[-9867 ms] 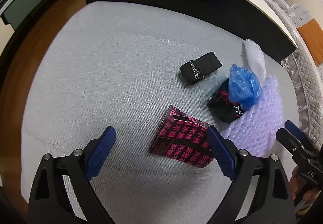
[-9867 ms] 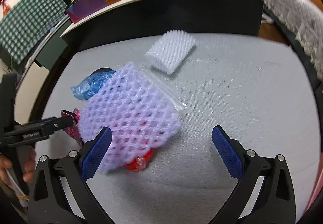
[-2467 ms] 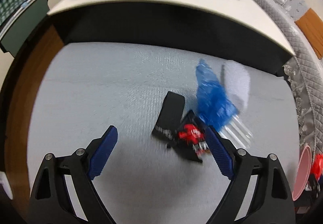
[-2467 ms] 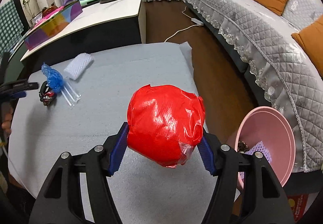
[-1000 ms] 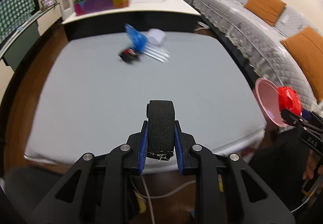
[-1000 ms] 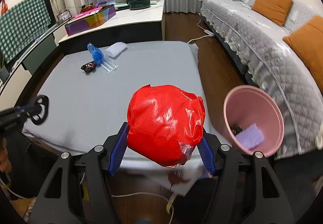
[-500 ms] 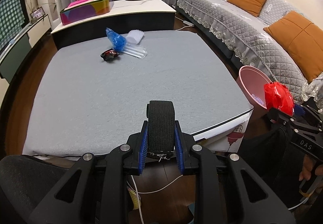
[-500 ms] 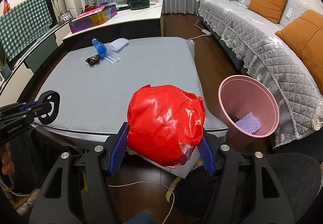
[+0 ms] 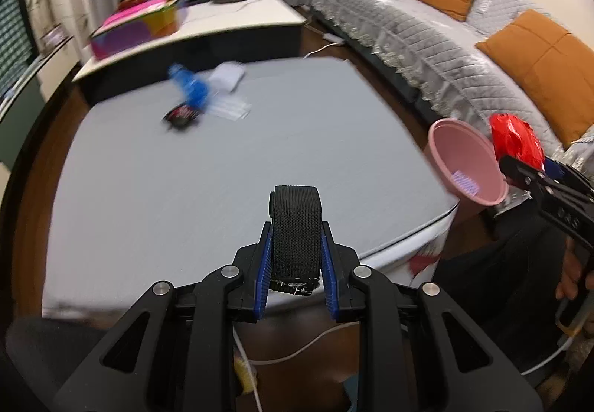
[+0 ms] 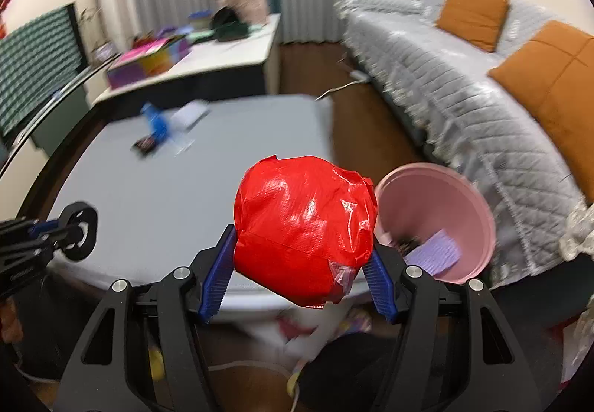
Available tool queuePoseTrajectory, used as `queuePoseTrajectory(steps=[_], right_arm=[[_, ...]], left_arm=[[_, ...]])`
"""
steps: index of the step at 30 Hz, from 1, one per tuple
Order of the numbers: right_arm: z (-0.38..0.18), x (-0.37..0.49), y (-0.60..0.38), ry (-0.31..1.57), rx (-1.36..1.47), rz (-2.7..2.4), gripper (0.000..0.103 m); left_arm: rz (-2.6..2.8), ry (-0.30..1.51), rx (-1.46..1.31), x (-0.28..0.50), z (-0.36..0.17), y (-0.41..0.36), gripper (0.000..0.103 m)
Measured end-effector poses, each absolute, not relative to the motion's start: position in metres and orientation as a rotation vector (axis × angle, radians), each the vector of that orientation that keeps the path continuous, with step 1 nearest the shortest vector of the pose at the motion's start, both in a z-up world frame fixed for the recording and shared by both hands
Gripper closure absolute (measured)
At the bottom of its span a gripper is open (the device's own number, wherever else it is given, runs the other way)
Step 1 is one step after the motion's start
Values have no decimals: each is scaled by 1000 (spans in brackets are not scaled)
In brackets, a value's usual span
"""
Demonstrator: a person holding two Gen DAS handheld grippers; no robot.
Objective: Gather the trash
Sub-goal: 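Carry the red ball and black hair band over the pink wastebasket with both tools, then open both tools to drop the ball and hair band into the wastebasket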
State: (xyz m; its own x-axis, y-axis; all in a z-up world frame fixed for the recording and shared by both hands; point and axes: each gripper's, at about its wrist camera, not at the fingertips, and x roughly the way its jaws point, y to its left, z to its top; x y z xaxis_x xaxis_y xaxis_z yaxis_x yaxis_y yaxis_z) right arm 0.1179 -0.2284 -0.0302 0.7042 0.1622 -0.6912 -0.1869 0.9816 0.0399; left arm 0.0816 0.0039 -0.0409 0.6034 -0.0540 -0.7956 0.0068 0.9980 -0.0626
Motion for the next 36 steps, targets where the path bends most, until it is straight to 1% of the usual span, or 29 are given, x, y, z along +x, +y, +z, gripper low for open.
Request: queuePoseTrajectory(steps=[5, 10, 14, 16, 19, 21, 24, 30, 31, 32, 33, 34, 35, 36], right_arm=[[-7, 158, -279, 702, 32, 79, 39], [-11, 200, -330, 707, 114, -22, 39], [-32, 217, -371, 703, 168, -104, 39], [-50, 226, -387, 763, 188, -141, 39], [-62, 234, -406, 784, 203, -179, 39], [-73, 241, -415, 809, 190, -214, 39], [-90, 250, -427, 876, 252, -206, 39], [-103, 256, -435, 901, 252, -249, 39], [-105, 257, -436, 911, 256, -248, 37], [-108, 259, -436, 920, 257, -252, 36], [-108, 259, -437, 921, 251, -260, 31], [-108, 259, -438, 916, 243, -283, 20], [-109, 259, -440, 910, 238, -300, 7], [-109, 258, -441, 906, 238, -308, 6]], left_arm=[[-158, 879, -9, 141, -13, -43, 79], [-283, 913, 21, 213, -11, -112, 79], [-372, 957, 35, 255, -27, -169, 79], [-409, 979, 43, 270, -39, -196, 79], [-437, 1007, 68, 287, -57, -226, 79], [-450, 1030, 84, 296, -67, -243, 79], [-466, 1062, 110, 306, -85, -263, 79], [-502, 1097, 196, 317, -109, -300, 79], [-498, 1097, 204, 320, -110, -302, 78], [-488, 1097, 208, 322, -112, -304, 67], [-478, 1100, 207, 324, -113, -305, 39], [-438, 1092, 204, 328, -114, -302, 32], [-396, 1078, 199, 330, -114, -299, 22], [-376, 1069, 185, 332, -114, -296, 20]])
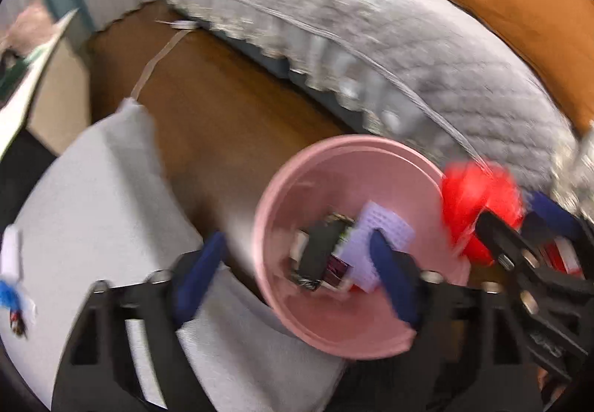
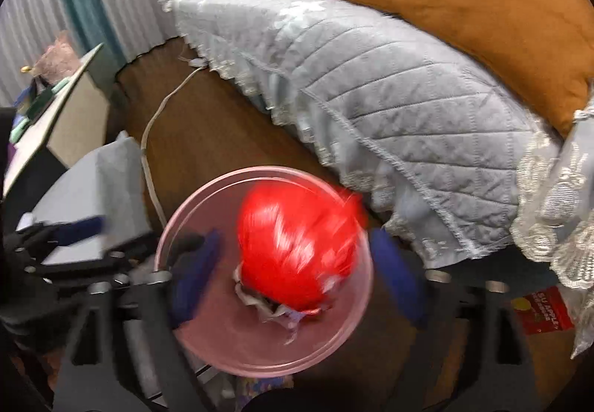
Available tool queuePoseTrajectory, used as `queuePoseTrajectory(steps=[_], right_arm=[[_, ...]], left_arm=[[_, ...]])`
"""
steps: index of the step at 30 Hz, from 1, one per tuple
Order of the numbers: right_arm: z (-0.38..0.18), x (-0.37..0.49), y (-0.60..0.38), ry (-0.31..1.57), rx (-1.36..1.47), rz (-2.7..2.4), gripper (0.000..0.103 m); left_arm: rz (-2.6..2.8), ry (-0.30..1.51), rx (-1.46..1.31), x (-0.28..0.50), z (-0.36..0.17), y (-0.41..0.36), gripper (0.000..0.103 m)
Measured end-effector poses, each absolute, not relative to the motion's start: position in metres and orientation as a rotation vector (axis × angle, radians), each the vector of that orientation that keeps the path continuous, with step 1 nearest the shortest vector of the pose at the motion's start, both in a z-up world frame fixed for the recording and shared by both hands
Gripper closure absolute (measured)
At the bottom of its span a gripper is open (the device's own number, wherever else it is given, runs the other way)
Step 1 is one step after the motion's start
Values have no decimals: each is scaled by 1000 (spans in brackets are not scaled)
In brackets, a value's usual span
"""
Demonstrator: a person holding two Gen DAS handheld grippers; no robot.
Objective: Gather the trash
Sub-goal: 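Open both tools to drop the ball and hair band into the wastebasket, then move both tools back over the table toward the blue bag and wrapper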
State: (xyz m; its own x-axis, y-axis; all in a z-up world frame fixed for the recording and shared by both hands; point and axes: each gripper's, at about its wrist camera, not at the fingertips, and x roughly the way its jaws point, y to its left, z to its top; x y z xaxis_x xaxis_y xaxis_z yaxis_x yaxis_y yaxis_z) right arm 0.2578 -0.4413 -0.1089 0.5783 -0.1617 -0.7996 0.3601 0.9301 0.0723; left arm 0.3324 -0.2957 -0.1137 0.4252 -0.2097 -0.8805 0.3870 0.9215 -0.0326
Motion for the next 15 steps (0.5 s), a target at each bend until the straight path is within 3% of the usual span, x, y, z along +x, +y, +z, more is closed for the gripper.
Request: queuePoseTrajectory(steps=[9, 15], right_arm=[[-100, 258, -431, 896, 272, -263, 6], [-68, 250, -404, 764, 264, -239, 6]], left_arm=[[-319, 1093, 135, 328, -111, -257, 20], [-283, 1041, 99, 294, -84, -204, 20]])
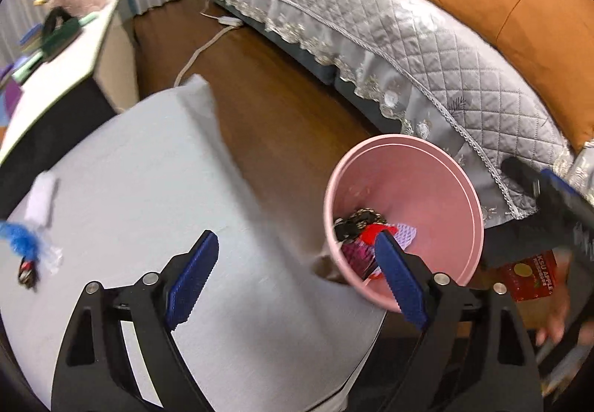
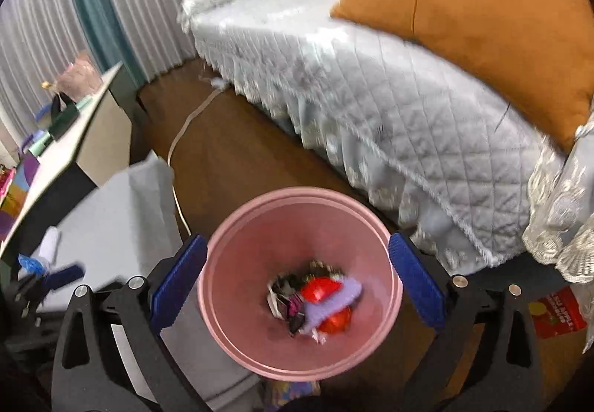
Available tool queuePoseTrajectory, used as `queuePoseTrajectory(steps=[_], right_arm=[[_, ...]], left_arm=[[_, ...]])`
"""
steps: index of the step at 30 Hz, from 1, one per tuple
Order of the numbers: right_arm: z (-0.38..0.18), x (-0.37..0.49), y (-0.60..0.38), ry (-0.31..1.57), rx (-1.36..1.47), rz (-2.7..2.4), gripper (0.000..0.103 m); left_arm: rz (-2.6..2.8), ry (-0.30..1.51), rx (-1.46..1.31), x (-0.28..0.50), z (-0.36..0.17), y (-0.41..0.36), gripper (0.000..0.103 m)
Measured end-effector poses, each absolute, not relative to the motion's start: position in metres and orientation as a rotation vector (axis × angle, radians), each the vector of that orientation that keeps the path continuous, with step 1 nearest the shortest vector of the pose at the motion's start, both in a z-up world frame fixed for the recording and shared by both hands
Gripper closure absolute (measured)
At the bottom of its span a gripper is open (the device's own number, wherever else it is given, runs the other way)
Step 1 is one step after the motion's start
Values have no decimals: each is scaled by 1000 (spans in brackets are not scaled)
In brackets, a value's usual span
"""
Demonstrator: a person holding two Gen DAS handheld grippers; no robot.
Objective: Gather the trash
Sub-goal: 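Move both tools back over the table toward the blue bag and wrapper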
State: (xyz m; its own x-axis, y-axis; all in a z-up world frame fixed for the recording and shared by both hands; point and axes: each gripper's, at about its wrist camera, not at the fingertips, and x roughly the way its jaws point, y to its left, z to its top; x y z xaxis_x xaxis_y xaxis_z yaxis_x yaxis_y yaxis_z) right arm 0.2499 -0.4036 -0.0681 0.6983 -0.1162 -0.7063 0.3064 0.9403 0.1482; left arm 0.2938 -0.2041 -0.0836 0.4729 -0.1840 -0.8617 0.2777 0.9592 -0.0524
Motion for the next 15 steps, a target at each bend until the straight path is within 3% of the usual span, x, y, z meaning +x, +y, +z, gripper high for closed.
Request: queuePoseTrajectory(steps=[6, 15], right_arm=[[-35, 230, -360, 646, 251, -157, 5], [-4, 192, -258, 676, 240, 32, 5]], left_arm=[[-137, 982, 46, 245, -57, -118, 20], [91, 867, -11, 157, -20, 8, 20]])
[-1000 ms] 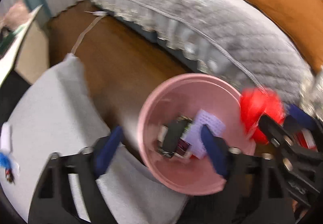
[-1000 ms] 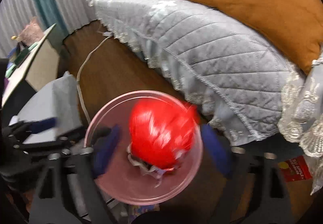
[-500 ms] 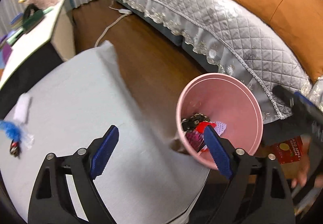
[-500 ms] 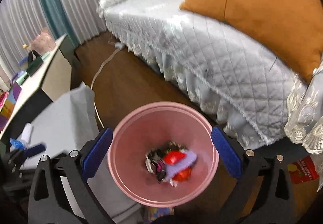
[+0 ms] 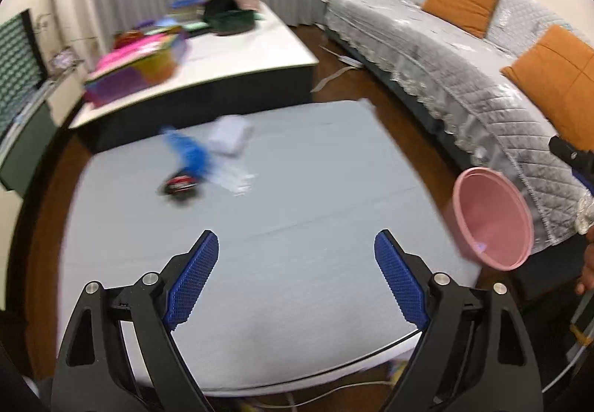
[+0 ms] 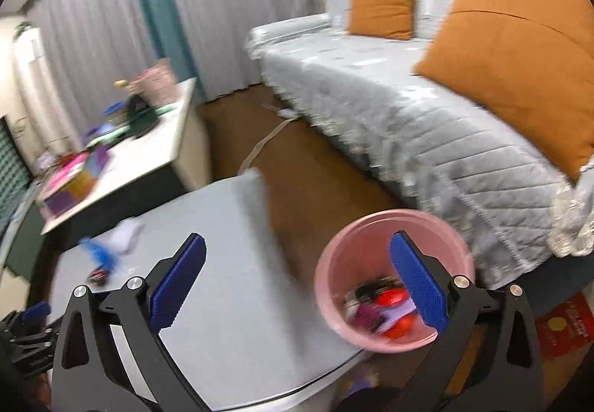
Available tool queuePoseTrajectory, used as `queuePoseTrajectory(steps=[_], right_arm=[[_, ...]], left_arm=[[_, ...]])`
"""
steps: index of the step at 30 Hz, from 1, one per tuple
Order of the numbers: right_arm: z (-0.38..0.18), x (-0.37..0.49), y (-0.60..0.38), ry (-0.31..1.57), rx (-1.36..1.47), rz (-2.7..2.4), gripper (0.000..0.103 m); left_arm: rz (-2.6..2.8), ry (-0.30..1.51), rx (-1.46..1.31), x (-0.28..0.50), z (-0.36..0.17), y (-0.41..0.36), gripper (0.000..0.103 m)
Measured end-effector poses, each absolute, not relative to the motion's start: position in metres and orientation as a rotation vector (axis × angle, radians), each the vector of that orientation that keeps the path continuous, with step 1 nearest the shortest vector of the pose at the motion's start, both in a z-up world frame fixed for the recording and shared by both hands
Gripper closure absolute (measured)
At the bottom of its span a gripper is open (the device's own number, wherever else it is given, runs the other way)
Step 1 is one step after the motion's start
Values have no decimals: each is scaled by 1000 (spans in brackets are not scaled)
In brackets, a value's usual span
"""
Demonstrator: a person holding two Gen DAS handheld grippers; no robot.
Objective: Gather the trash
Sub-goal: 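Move both tools back over the table toward the blue bag and wrapper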
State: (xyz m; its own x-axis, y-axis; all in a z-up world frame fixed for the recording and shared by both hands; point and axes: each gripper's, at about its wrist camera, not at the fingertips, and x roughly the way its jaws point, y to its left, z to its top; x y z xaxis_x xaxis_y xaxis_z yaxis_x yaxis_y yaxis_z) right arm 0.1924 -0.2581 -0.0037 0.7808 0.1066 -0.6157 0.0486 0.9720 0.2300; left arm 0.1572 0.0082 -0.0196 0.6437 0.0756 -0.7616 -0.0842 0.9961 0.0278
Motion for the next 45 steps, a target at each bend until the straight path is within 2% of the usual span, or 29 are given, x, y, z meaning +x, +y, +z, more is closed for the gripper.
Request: queuePoseTrajectory(steps=[6, 15, 20, 45], right_arm=[[-23, 154, -170, 761, 168, 242, 5], [-75, 123, -86, 803, -62, 421, 5], [-84, 127, -82, 828, -75, 430, 5], [-100, 140, -88, 895, -56, 396, 5]], left_arm=[[206, 829, -6, 103, -19, 62, 18], [296, 866, -114, 77, -74, 106, 18], [338, 892, -128, 74, -95, 119, 18], [321, 907, -136, 81, -102, 117, 18]])
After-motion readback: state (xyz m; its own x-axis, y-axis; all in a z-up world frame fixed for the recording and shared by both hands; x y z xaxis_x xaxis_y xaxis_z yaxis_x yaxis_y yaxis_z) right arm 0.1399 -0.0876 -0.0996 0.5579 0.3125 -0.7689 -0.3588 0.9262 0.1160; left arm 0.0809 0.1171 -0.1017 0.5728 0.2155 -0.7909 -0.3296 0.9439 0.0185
